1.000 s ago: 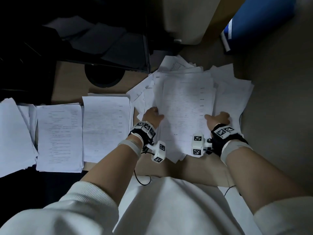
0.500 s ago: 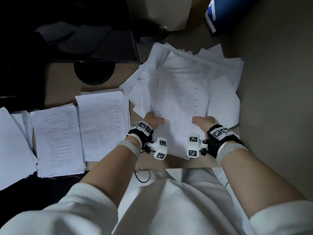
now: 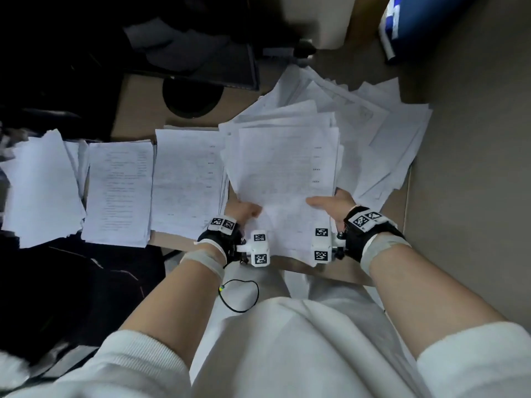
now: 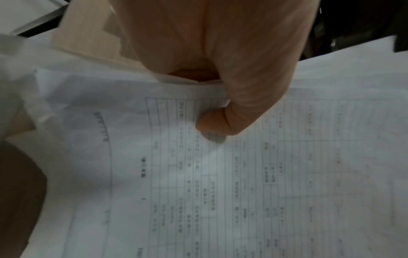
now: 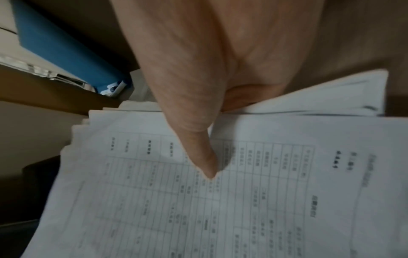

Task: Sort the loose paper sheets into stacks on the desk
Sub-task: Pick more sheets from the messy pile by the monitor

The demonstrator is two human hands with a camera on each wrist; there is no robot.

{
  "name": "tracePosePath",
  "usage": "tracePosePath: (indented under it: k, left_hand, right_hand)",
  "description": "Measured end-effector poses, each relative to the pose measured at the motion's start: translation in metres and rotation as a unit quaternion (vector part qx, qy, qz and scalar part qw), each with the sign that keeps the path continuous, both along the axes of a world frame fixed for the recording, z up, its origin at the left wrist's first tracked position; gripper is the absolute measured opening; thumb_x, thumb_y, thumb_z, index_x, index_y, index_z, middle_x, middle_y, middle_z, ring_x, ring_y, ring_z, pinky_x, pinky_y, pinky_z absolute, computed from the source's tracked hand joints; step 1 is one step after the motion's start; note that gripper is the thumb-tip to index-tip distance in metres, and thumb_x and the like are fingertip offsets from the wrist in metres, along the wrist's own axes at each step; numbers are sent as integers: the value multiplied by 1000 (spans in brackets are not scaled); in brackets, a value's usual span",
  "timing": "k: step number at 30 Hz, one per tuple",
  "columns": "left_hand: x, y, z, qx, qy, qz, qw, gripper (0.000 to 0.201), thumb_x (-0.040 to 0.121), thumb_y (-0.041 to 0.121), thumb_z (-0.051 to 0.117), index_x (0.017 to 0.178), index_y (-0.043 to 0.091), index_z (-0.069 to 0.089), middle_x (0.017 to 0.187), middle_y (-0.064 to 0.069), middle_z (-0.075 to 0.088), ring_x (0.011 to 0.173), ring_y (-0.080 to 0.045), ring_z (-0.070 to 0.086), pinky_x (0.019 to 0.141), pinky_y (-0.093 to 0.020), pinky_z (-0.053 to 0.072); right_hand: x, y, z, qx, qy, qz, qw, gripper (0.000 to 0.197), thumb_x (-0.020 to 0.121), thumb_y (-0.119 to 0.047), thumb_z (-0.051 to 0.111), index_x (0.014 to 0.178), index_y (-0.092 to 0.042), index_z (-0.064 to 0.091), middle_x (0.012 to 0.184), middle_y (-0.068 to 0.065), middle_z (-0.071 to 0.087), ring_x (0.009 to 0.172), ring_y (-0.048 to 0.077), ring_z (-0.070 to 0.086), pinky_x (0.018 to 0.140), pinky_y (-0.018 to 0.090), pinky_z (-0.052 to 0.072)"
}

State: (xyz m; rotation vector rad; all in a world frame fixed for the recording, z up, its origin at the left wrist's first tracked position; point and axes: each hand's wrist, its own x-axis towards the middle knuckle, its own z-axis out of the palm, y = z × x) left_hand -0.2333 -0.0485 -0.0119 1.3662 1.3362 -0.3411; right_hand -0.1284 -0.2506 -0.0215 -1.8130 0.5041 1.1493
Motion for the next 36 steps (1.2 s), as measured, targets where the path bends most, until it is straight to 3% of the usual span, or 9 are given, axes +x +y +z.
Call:
tracePosePath:
  k: [5, 8, 14, 18, 22, 25, 30, 34, 36]
  left_hand:
    - [-1, 12, 0, 10, -11, 2, 1000, 80, 36, 19, 73, 114, 7, 62, 105, -13, 70, 98, -35, 67, 88, -49, 57]
    - [11, 10, 26, 16, -33, -21, 999, 48, 50, 16, 67, 98, 10, 65, 99, -10, 69, 88, -29, 63, 77, -33, 54]
    - [44, 7, 22, 15, -81, -97, 992, 78, 49, 22, 65, 127, 19, 58, 125, -4, 60, 110, -22, 57, 84, -27, 46]
    - [72, 2, 21, 29, -45, -218, 974, 74, 61, 29, 63, 134, 21, 55, 146, -9, 48, 129, -28, 49, 105, -34, 43]
    - [88, -1, 3, 67, 10, -330, 942, 101, 59, 33, 62, 153, 18, 29, 156, -12, 33, 141, -35, 35, 113, -47, 36]
    - [96, 1, -8, 120, 73, -403, 904, 98, 76, 18, 68, 158, 16, 13, 158, -18, 22, 143, -40, 26, 114, -49, 30]
    - [99, 8, -10, 169, 127, -379, 901, 108, 64, 41, 69, 155, 12, 18, 153, -20, 24, 144, -36, 21, 116, -46, 27]
    - [101, 14, -13, 146, 108, -356, 917, 98, 56, 40, 59, 144, 7, 32, 146, -23, 34, 136, -40, 35, 109, -50, 35]
    - [103, 21, -13, 115, 116, -378, 911, 87, 64, 41, 60, 141, 8, 37, 143, -20, 39, 130, -39, 42, 104, -51, 42]
  right_hand:
    - [3, 21, 22, 11, -44, 45, 998, 32, 90, -23, 72, 115, -7, 61, 109, 3, 63, 105, 23, 60, 88, 28, 46]
    - [3, 23, 25, 21, -64, -11, 998, 16, 92, -21, 68, 104, -12, 61, 98, 2, 65, 98, 24, 62, 84, 30, 47]
    - [7, 3, 28, -82, -56, -141, 985, 19, 97, -17, 56, 112, -6, 54, 96, 5, 57, 92, 24, 52, 74, 31, 40]
    - [-1, -8, 23, -262, -60, 210, 940, 43, 100, -27, 51, 140, -10, 47, 141, 4, 52, 132, 21, 49, 101, 26, 39]
    - [-11, -18, -7, -170, 3, -255, 952, 71, 90, -21, 63, 148, -3, 26, 145, 17, 42, 128, 37, 48, 96, 36, 48]
    - [-8, -12, -20, -194, 54, -249, 947, 108, 54, -49, 80, 140, -9, 27, 126, 17, 52, 103, 39, 61, 94, 53, 50]
    - [-5, -3, -13, -143, 72, -180, 971, 42, 80, -27, 74, 108, -2, 55, 57, 13, 58, 45, 22, 54, 51, 29, 47]
    - [-13, -13, -55, -166, 49, -120, 978, 58, 80, -48, 49, 128, -16, 54, 119, 8, 62, 105, 29, 62, 93, 42, 53]
    - [-11, -11, -45, -228, 35, -100, 968, 62, 65, -72, 42, 114, -35, 54, 113, -4, 62, 101, 27, 63, 93, 38, 50]
